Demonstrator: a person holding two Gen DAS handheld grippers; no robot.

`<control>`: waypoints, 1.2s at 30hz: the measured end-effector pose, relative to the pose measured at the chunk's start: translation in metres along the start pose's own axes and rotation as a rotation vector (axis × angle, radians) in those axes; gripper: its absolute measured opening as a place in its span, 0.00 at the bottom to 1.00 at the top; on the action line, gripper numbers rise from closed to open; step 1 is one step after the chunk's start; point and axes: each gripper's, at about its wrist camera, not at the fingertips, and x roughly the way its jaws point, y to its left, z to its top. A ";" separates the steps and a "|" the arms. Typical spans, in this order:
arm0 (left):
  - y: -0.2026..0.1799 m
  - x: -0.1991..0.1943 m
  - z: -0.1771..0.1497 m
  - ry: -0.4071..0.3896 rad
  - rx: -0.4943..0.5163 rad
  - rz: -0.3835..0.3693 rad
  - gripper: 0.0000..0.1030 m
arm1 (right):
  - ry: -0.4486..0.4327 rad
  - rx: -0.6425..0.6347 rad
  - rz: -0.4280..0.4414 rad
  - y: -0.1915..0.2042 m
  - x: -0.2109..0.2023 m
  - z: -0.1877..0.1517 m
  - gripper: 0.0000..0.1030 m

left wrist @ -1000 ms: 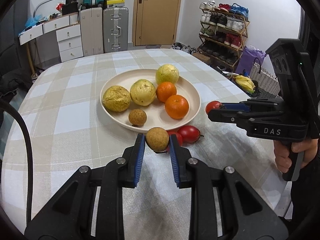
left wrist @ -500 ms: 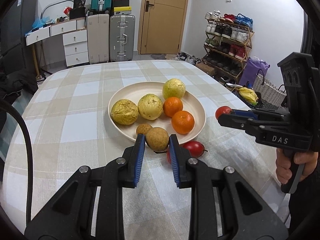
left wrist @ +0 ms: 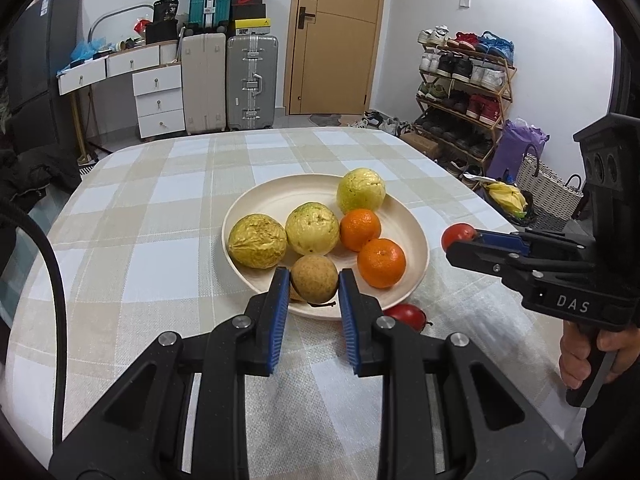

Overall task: Organize fruits
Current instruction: 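Carry the brown fruit and the tomato onto the cream plate with both grippers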

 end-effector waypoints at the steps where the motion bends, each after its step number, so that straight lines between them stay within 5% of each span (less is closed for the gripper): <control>1: 0.000 0.002 0.000 0.002 -0.001 0.000 0.22 | 0.000 0.002 -0.002 0.000 0.002 0.001 0.29; 36: -0.011 0.059 0.015 0.052 0.048 0.018 0.22 | 0.041 0.078 -0.035 -0.021 0.048 0.029 0.29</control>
